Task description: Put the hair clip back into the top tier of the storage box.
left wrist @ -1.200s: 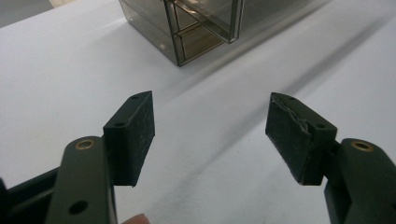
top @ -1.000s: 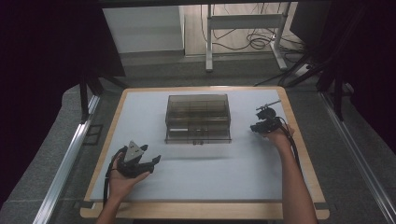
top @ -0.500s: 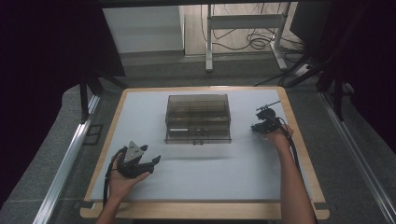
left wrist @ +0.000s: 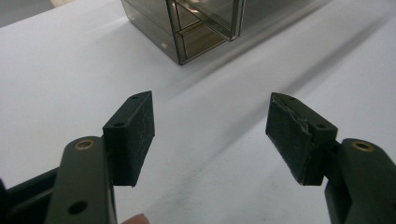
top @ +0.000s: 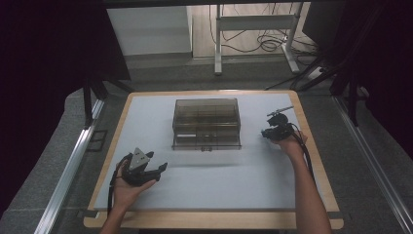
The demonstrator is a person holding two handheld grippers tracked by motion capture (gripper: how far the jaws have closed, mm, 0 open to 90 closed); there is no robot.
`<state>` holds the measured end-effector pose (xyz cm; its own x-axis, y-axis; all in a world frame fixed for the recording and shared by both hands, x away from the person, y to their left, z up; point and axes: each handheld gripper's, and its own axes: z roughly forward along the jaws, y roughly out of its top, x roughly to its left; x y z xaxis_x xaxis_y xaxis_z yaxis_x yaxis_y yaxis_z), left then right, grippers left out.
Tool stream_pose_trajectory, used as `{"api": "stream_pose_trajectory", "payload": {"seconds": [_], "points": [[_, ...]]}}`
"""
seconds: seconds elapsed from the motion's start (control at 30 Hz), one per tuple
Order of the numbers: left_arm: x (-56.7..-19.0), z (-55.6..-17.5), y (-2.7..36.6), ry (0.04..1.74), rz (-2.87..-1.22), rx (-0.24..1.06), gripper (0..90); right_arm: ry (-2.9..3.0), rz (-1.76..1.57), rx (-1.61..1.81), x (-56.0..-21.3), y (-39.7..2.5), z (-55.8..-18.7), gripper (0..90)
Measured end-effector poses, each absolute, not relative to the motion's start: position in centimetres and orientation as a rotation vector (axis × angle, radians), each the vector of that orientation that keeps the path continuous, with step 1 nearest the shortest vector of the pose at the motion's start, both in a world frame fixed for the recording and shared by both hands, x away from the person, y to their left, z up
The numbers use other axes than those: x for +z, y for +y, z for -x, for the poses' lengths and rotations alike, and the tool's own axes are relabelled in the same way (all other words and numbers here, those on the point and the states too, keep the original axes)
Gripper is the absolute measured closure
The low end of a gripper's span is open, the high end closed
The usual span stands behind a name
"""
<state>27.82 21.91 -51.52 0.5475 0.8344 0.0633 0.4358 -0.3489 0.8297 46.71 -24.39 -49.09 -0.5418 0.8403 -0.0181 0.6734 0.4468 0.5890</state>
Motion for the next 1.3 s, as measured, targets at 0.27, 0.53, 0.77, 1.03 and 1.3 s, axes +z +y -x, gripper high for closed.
{"api": "stream_pose_trajectory", "payload": {"seconds": [0.27, 0.53, 0.77, 1.03, 1.3], "points": [[-51.4, -27.8, 22.1, 1.029, -1.976, 0.628, 33.5, 2.391, -1.262, 0.806, -48.2, -24.4, -46.1, 75.2], [-51.5, -27.8, 22.0, 1.032, -1.979, 0.628, 33.5, 2.395, -1.207, 0.84, -47.4, -24.0, -45.2, 75.2], [-51.4, -27.7, 21.9, 1.027, -1.978, 0.627, 33.4, 2.395, -1.184, 0.871, -46.7, -24.0, -44.6, 75.1], [-51.4, -27.8, 22.0, 1.028, -1.977, 0.625, 33.3, 2.391, -1.172, 0.9, -46.5, -24.1, -44.1, 75.1], [-51.4, -27.8, 21.9, 1.026, -1.98, 0.625, 33.2, 2.389, -1.156, 0.922, -46.1, -24.3, -43.6, 75.1]]}}
